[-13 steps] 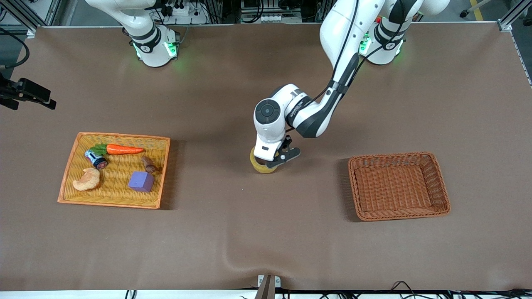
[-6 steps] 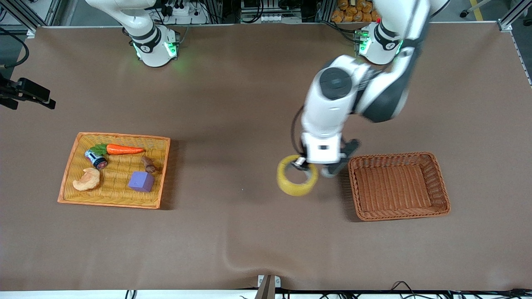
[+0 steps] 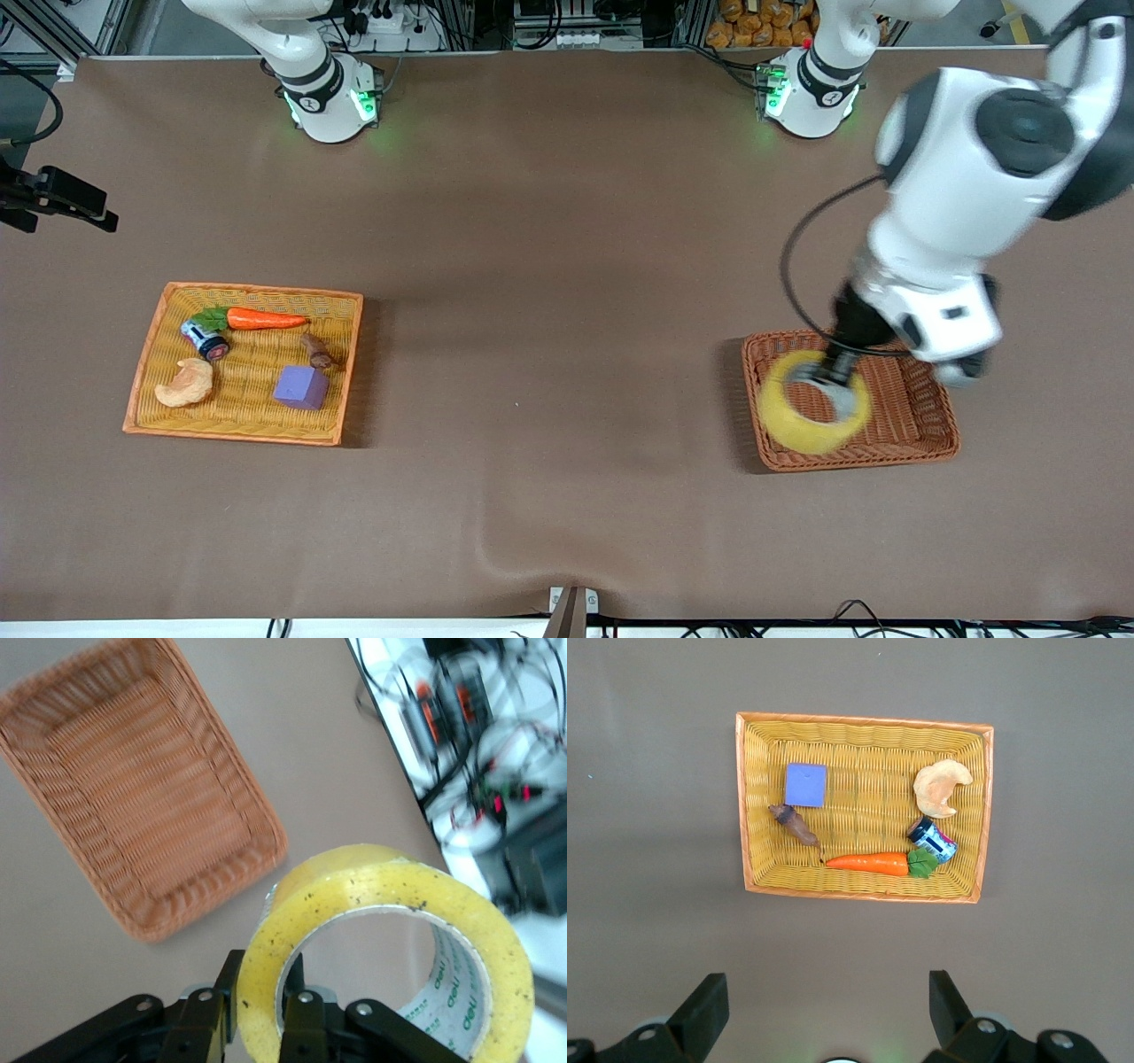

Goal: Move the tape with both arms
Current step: 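Carry the tape roll with the left gripper over the brown basket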

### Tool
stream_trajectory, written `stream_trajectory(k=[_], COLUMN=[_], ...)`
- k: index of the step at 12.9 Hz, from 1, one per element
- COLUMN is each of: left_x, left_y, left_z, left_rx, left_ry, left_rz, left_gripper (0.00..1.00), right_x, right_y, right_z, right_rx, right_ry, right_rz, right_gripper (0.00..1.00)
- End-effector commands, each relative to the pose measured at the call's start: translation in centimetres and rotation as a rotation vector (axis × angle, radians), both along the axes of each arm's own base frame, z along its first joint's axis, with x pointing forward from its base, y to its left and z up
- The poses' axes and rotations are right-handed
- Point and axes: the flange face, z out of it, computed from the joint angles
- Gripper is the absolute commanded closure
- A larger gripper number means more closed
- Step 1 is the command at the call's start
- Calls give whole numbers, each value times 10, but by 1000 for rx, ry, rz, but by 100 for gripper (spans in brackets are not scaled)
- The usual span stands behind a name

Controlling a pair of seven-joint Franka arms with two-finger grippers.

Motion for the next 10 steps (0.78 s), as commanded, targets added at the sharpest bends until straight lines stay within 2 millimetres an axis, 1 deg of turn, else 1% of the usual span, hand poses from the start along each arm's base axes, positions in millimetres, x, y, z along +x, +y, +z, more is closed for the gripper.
stream_trajectory(k=[1, 2, 3, 4, 5, 6, 7, 8, 9, 10], left_x=[9, 14, 16, 11, 7, 5, 3, 0, -4, -12], left_y=[65, 96, 122, 137, 155, 179, 192, 197, 196, 188], left_z=[0, -1, -10, -29, -37, -46, -57, -76, -96, -113], left_rx=[21, 24, 34, 49, 50, 47, 47, 49, 49, 46], left_ry=[2, 3, 22, 64, 78, 91, 95, 101, 109, 123], left_rz=[100, 128, 113, 72, 61, 74, 65, 58, 55, 40], left_gripper=[100, 100, 100, 100, 100, 100, 100, 100, 100, 100], right_x=[-13, -17, -18, -20, -23, -25, -26, -26, -25, -24], right_y=[2, 1, 1, 1, 2, 5, 6, 6, 5, 4], right_z=[6, 11, 12, 13, 16, 19, 19, 19, 19, 17], right_rx=[-23, -23, -23, -23, -21, -20, -19, -19, -15, -9], right_ry=[6, 0, 0, 3, 4, 1, 1, 1, 1, -1], right_rz=[9, 6, 5, 5, 7, 12, 15, 15, 14, 12], right_gripper=[0, 0, 0, 0, 0, 0, 0, 0, 0, 0])
